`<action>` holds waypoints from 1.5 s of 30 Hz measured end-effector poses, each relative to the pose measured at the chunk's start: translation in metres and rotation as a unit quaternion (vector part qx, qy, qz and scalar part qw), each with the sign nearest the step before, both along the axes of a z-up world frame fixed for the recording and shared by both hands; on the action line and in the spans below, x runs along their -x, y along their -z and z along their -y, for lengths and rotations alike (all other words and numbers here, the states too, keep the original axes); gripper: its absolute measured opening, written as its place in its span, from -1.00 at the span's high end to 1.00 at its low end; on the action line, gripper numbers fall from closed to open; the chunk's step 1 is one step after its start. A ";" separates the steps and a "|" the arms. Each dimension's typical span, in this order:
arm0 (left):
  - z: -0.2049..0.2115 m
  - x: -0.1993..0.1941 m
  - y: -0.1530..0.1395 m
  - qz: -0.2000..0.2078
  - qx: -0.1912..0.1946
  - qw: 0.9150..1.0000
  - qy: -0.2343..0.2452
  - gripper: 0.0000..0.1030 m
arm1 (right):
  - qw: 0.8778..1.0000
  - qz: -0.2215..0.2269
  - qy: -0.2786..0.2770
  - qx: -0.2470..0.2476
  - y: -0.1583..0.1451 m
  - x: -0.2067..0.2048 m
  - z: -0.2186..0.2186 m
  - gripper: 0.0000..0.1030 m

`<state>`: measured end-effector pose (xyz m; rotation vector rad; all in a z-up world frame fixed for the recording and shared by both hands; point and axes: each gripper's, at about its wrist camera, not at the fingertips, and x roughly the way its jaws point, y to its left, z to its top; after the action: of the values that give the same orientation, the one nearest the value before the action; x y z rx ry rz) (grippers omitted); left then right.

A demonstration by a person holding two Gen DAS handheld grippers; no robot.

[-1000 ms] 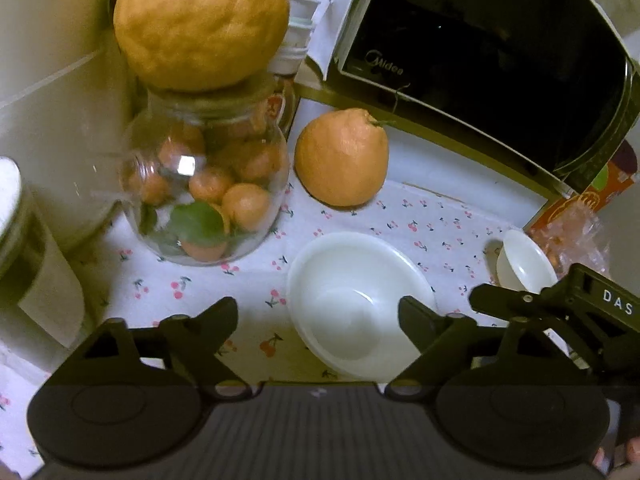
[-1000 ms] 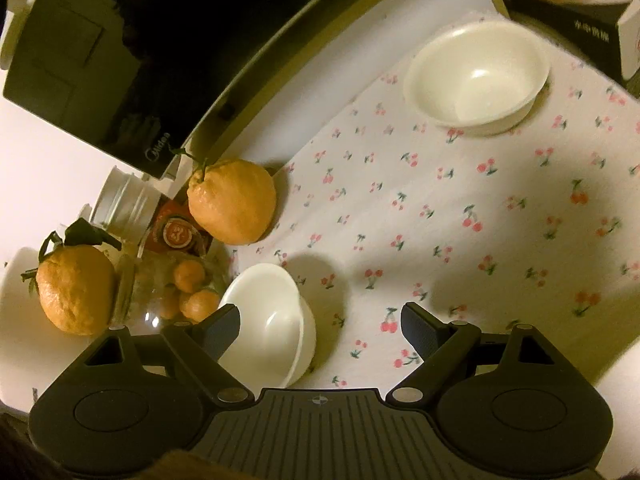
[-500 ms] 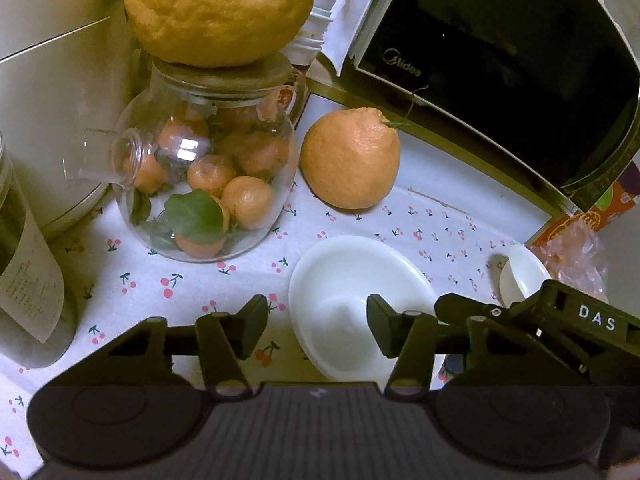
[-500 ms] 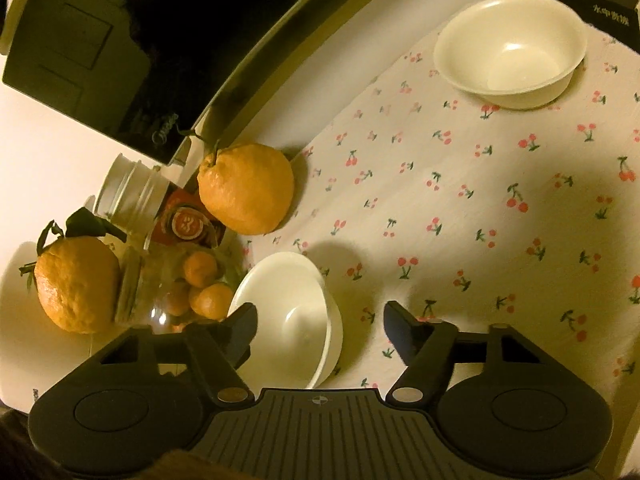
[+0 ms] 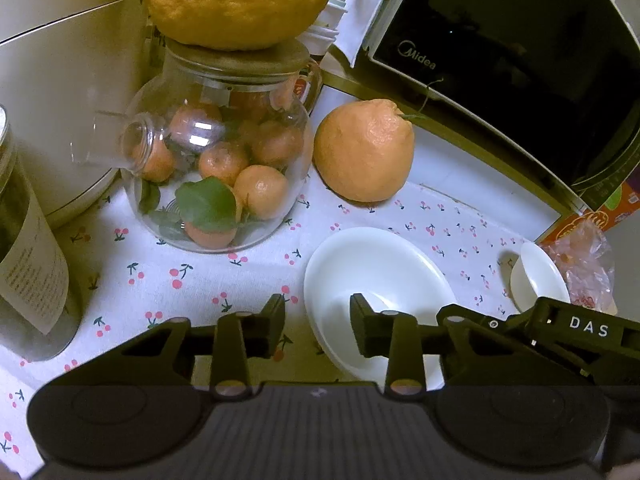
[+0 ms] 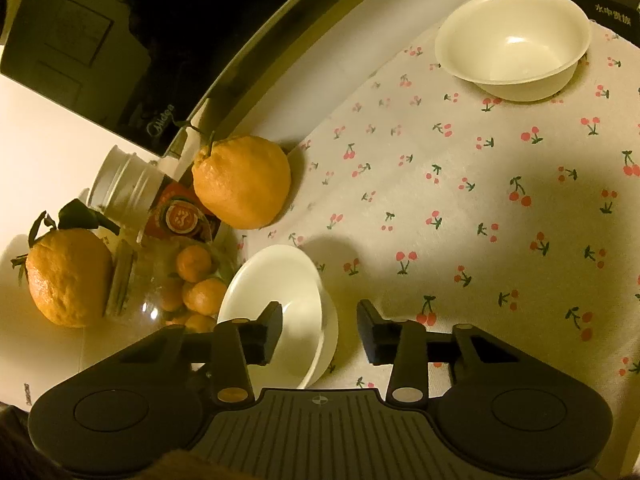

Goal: Organize plates and bowls
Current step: 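Lift the gripped white bowl and carry it toward the other white bowl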

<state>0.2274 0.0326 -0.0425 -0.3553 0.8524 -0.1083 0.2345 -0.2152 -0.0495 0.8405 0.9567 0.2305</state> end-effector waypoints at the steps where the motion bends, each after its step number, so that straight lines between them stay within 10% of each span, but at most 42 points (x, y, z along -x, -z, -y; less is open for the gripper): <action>1: 0.000 0.000 0.000 0.000 0.000 1.000 0.001 0.41 | 1.000 0.000 -0.001 -0.002 0.000 0.000 0.000 0.40; 7: 0.001 0.000 0.000 0.000 0.004 1.000 0.003 0.66 | 1.000 0.014 -0.010 0.006 -0.002 0.001 -0.002 0.71; 45: 0.047 0.071 -0.045 0.061 -0.007 0.995 0.076 0.74 | 0.997 0.055 0.018 0.058 -0.072 0.074 0.050 0.70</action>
<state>0.1560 -0.0148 0.0025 -0.2676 0.7574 -0.2632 0.1606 -0.2656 0.0230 0.7297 0.8427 0.1872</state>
